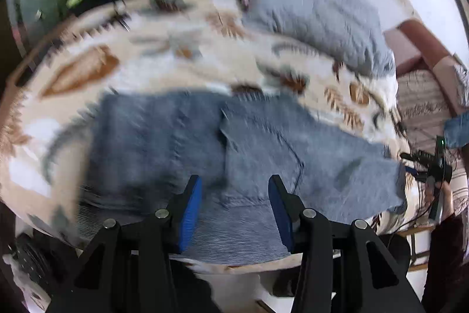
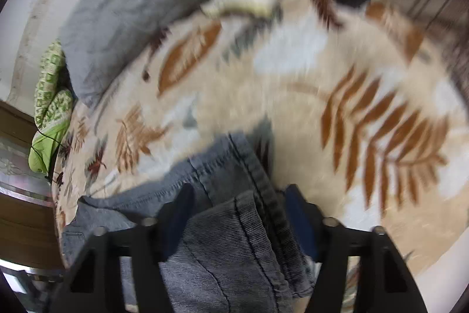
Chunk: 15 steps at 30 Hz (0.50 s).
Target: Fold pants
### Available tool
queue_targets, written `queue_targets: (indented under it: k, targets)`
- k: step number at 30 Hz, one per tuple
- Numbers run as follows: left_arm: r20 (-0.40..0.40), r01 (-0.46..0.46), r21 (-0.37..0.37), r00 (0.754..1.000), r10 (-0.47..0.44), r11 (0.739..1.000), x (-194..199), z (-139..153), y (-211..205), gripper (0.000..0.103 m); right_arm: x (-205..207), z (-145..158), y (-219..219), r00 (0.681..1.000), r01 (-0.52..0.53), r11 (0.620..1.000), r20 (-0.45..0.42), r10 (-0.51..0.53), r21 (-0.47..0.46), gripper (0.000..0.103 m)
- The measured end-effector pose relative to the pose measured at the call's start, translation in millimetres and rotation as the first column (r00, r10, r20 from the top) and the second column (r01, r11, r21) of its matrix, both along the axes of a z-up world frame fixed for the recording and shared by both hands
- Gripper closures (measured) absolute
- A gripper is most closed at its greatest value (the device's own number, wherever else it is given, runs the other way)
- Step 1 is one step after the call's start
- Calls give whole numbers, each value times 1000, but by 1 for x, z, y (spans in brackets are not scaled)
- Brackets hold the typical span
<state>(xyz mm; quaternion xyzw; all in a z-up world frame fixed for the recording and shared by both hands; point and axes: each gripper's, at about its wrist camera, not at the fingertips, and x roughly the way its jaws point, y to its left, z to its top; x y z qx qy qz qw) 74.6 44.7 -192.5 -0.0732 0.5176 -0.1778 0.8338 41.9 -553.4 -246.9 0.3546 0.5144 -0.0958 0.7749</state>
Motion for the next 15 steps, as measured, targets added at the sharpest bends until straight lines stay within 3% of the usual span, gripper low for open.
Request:
queue_targets:
  k: [2, 4, 5, 6, 9, 12, 15]
  targets:
    - [-41, 21, 27, 999, -20, 999, 0, -17, -15, 55, 2, -10, 3, 999, -28, 997, -23, 30, 78, 62]
    - [-62, 36, 64, 998, -32, 997, -3, -28, -24, 55, 3, -10, 10, 997, -64, 995, -34, 67, 75, 73]
    - [-62, 38, 86, 998, -33, 996, -2, -31, -28, 55, 2, -9, 14, 996, -82, 994, -25, 84, 77, 85]
    - [-61, 43, 105, 997, -37, 994, -3, -33, -30, 54, 1, -6, 17, 995, -96, 993, -16, 97, 75, 89]
    - [-66, 44, 101, 997, -37, 994, -3, -33, -28, 54, -4, 22, 22, 991, -113, 994, 71, 112, 10, 90]
    - [-71, 35, 103, 997, -28, 994, -2, -32, -26, 54, -14, 72, 26, 959, -108, 992, 254, 122, -69, 90]
    - [-66, 25, 110, 998, -18, 994, -2, -33, -25, 54, -22, 102, 34, 923, -76, 979, 359, 141, -191, 91]
